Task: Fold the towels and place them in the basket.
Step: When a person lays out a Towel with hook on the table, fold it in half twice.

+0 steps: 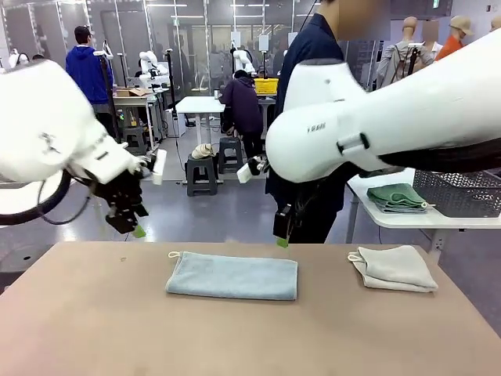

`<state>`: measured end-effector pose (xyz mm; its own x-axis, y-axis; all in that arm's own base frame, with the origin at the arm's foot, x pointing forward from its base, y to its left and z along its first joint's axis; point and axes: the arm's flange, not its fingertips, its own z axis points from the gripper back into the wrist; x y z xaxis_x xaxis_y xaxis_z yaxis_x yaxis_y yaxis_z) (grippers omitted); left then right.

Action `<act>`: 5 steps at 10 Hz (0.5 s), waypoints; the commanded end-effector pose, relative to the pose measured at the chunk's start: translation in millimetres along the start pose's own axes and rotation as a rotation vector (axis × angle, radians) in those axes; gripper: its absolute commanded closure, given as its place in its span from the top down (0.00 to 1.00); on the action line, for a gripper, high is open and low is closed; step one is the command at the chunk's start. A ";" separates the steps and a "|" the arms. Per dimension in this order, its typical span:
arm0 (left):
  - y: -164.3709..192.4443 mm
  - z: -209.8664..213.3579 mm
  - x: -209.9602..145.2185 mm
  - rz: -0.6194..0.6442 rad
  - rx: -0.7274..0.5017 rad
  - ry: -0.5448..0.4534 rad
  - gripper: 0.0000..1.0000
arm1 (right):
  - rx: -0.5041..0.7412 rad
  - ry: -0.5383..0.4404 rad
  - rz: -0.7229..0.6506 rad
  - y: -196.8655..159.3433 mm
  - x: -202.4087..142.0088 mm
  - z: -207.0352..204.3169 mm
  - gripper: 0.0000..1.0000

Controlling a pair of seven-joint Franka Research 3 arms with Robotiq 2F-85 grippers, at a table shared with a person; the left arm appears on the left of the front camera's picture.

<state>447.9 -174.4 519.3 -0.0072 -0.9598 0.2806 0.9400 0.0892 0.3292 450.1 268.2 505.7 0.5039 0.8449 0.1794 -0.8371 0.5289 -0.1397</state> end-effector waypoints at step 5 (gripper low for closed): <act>4.1 34.2 -121.6 0.105 -0.103 -0.552 0.63 | 0.086 0.033 -0.283 19.4 -19.3 2.2 0.77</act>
<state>441.4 -61.4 527.5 -0.0638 -0.7061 0.7052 0.9608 0.1475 0.2347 421.2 267.8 492.4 0.7266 0.6697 0.1532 -0.6789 0.7341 0.0107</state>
